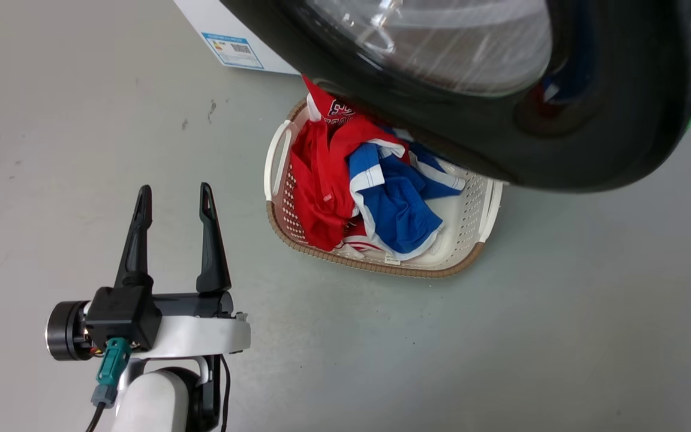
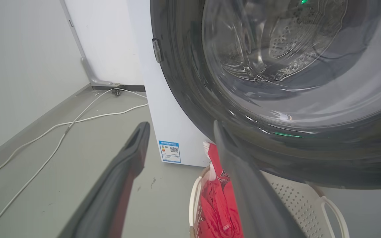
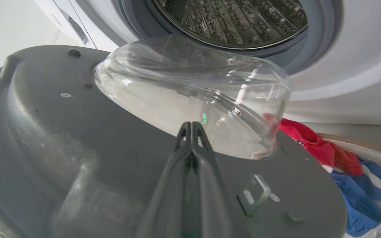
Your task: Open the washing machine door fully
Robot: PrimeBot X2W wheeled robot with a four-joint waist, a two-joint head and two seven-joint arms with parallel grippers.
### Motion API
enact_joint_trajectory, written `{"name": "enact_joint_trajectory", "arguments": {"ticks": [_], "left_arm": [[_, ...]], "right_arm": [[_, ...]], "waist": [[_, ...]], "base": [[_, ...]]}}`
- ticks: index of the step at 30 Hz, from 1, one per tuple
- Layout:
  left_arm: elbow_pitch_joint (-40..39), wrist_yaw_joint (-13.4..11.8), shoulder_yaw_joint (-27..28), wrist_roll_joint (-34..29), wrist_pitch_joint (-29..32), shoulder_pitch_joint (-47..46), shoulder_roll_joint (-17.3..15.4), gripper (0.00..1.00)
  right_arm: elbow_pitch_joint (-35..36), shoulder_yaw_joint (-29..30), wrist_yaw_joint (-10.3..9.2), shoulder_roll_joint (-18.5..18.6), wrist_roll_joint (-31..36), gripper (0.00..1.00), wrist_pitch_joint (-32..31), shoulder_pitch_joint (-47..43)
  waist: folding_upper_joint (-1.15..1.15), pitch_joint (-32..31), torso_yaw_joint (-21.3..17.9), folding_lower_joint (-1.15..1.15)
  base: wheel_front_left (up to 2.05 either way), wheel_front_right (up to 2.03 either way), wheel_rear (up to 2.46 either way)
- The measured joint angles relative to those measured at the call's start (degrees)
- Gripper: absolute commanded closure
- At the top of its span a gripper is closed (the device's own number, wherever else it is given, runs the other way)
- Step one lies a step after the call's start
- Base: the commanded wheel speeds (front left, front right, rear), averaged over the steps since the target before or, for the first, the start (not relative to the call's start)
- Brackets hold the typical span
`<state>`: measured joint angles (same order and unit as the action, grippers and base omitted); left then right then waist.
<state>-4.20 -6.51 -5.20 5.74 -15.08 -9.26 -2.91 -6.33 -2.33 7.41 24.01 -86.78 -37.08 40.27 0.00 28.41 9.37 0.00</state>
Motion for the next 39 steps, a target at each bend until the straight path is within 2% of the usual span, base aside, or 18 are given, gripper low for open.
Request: {"name": "enact_joint_trajectory", "arguments": {"ticks": [12, 20, 30, 39], "left_arm": [[0.43, 0.47, 0.37, -0.81, 0.00, 0.96, 0.00, 0.00], [0.60, 0.46, 0.43, -1.14, 0.00, 1.93, 0.00, 0.00], [1.12, 0.46, 0.12, -1.40, 0.00, 3.18, 0.00, 0.00], [1.57, 0.47, 0.00, -1.76, 0.00, 4.61, 0.00, 0.00]], "right_arm": [[9.60, -2.41, 0.00, -3.11, -1.27, 1.00, 0.33, -11.59], [13.50, -5.27, 0.00, -5.47, -1.51, 1.00, 0.81, -18.98], [16.85, -10.04, -0.01, -9.31, -2.26, 1.00, 1.42, -26.25], [17.03, -15.47, -0.01, -12.23, -1.92, 1.00, 0.89, -29.65]], "waist": [[0.00, -2.69, -0.56, 0.00], [0.00, -4.88, -0.59, 0.00], [0.00, -7.74, -0.04, 0.00], [0.00, -10.58, 0.23, 0.00]], "base": [[0.00, 0.00, 0.00], [0.00, 0.00, 0.00], [0.00, 0.00, 0.00], [0.00, 0.00, 0.00]]}}
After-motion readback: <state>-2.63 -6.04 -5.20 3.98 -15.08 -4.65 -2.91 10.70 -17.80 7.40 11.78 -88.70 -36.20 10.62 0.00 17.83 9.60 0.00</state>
